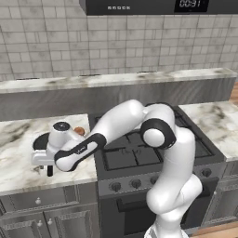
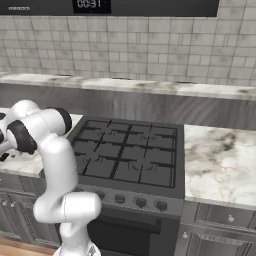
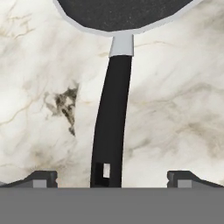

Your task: Place the pan on the front right burner on the stove. Then place the tomato and the onion in the pan and turn on the front right burner.

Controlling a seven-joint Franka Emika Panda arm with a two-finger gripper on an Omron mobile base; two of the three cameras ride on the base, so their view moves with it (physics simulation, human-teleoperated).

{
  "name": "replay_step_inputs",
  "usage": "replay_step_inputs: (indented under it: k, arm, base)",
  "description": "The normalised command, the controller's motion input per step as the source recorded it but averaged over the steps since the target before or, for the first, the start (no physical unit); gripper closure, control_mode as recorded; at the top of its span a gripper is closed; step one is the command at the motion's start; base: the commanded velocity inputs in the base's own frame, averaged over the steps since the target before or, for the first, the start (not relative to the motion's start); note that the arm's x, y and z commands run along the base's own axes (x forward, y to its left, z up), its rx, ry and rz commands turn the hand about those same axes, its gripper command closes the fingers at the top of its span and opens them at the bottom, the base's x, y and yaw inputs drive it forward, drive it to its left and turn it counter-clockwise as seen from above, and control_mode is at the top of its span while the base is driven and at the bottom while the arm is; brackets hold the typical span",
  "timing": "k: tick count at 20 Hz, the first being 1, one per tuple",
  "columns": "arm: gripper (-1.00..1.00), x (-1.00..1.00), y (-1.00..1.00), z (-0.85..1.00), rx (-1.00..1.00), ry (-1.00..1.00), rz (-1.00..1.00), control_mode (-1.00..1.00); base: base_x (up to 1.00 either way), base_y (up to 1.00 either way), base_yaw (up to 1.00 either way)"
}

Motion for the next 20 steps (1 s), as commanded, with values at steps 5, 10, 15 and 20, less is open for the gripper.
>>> replay_step_inputs:
  k: [5,10,15,20]
  arm:
    - [-1.0,0.0,0.05,-0.02,0.0,0.0,0.0,-1.0]
    - [-1.0,0.0,0.0,-0.08,0.0,0.0,0.0,-1.0]
    - [-1.0,0.0,0.0,-0.11,0.0,0.0,0.0,-1.0]
    - [-1.0,0.04,0.01,-0.08,0.0,0.0,0.0,-1.0]
  base:
    - [0.0,0.0,0.0]
    - [0.0,0.0,0.0]
    - [0.0,0.0,0.0]
    - [0.0,0.0,0.0]
